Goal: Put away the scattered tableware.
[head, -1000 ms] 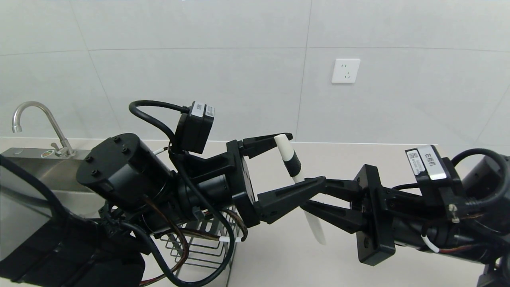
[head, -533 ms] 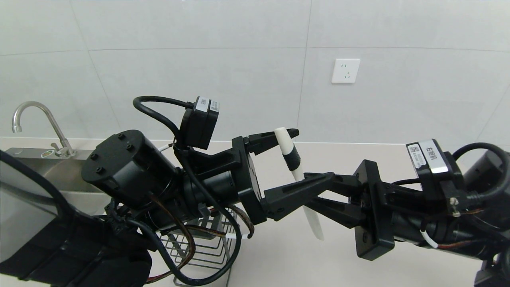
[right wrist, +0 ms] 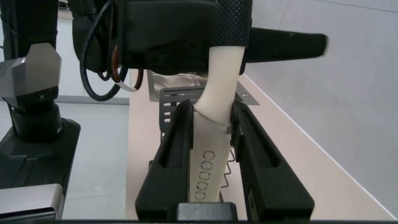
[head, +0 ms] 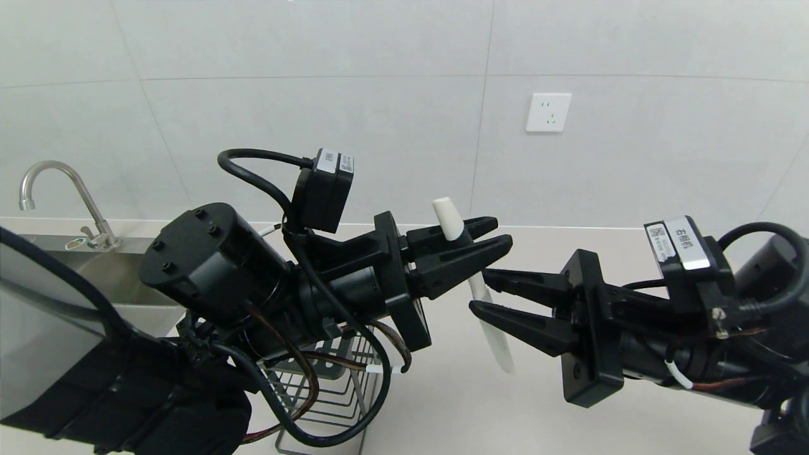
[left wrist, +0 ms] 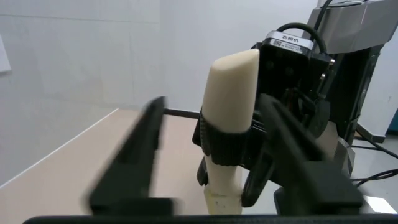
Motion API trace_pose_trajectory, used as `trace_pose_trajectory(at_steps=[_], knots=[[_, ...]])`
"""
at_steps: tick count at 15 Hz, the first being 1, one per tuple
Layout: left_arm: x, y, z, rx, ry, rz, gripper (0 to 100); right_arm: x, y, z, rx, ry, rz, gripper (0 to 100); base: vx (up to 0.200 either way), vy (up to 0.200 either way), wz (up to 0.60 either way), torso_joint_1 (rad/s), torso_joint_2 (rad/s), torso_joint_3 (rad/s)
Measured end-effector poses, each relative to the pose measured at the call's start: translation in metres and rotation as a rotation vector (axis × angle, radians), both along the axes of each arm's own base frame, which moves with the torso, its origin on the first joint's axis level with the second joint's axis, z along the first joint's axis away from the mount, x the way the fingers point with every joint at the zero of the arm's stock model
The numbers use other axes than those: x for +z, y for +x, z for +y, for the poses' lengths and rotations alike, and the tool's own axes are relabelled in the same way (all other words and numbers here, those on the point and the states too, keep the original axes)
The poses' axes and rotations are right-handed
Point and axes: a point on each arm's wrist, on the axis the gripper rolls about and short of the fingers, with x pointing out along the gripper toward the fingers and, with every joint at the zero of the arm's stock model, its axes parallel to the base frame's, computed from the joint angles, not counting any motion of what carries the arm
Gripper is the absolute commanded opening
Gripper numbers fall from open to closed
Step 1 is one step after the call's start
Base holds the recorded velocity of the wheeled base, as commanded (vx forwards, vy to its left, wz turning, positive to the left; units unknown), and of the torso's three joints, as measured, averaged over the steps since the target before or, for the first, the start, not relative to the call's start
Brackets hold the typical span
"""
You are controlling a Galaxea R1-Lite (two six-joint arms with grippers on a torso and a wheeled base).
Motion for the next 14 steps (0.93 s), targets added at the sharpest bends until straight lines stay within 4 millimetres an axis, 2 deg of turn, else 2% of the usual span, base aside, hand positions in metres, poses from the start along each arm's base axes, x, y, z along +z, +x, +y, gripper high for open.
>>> trace_pose_trajectory(at_steps=[1,6,9,12,14], knots=[[-0.002,0.001,-0.001,0.002,0.003,0.003,0,-0.001,0.0,0.0,-0.019,-0.001,0.006,100,0.0,0.0,0.0,0.0,0.0,0.0],[-0.008,0.004,-0.001,0.012,0.019,0.02,0,-0.014,-0.001,0.0,-0.037,-0.034,0.051,100,0.0,0.0,0.0,0.0,0.0,0.0],[-0.008,0.007,0.001,0.065,0.006,0.029,0,-0.016,-0.009,-0.008,-0.04,-0.047,0.065,100,0.0,0.0,0.0,0.0,0.0,0.0],[-0.013,0.006,0.006,0.096,0.034,-0.014,0,-0.016,-0.03,-0.032,-0.088,-0.053,0.076,100,0.0,0.0,0.0,0.0,0.0,0.0],[-0.018,0.008,0.012,0.129,0.062,-0.051,0,-0.009,-0.048,-0.057,-0.147,-0.026,0.05,100,0.0,0.0,0.0,0.0,0.0,0.0]])
